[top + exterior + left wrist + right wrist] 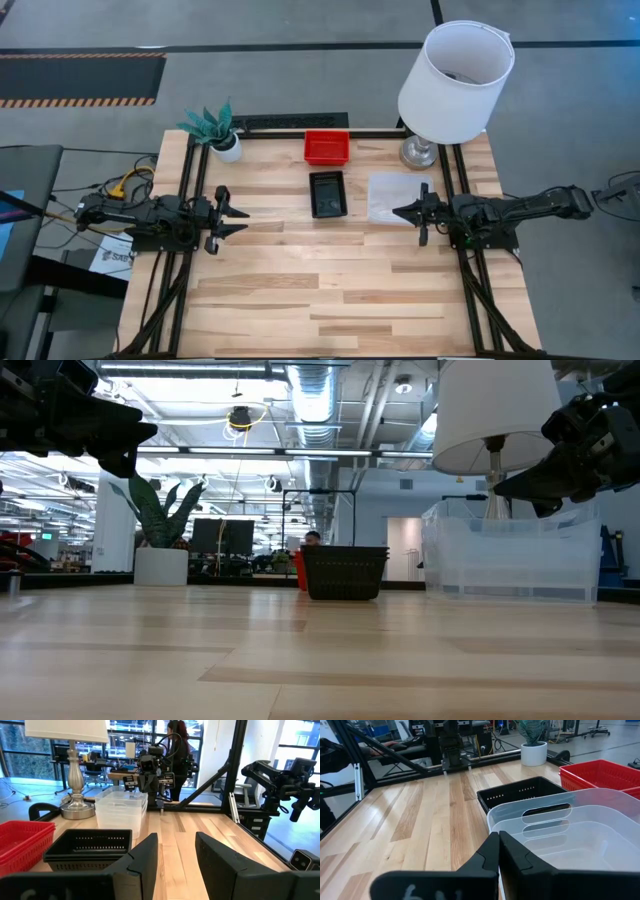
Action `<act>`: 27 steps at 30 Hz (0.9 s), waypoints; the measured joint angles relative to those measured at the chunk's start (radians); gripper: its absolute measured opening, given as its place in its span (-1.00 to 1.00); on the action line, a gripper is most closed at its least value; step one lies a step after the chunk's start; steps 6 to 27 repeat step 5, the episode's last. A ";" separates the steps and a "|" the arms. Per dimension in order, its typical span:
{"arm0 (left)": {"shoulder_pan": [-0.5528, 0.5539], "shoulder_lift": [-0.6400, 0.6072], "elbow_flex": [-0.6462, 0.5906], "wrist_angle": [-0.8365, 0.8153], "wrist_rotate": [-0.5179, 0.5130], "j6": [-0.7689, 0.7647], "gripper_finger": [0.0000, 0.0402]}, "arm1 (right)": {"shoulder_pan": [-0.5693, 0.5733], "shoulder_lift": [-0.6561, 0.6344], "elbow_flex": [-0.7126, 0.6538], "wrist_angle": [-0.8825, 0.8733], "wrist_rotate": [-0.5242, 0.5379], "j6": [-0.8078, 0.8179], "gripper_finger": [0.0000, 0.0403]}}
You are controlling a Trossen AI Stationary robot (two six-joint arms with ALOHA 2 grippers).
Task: Stack baskets by color
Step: Return to Home Position
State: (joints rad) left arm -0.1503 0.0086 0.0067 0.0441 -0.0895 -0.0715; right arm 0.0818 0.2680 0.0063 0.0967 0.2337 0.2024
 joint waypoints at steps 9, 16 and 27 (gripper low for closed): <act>0.000 0.000 0.000 0.000 0.000 0.000 -0.41 | 0.000 0.000 0.000 0.000 0.000 0.000 -0.89; 0.000 0.000 0.000 0.000 0.000 0.000 -0.41 | 0.000 0.000 0.000 0.000 0.000 0.000 -0.89; 0.000 0.000 0.000 0.000 0.000 0.000 -0.41 | 0.000 0.000 0.000 0.000 0.000 0.000 -0.89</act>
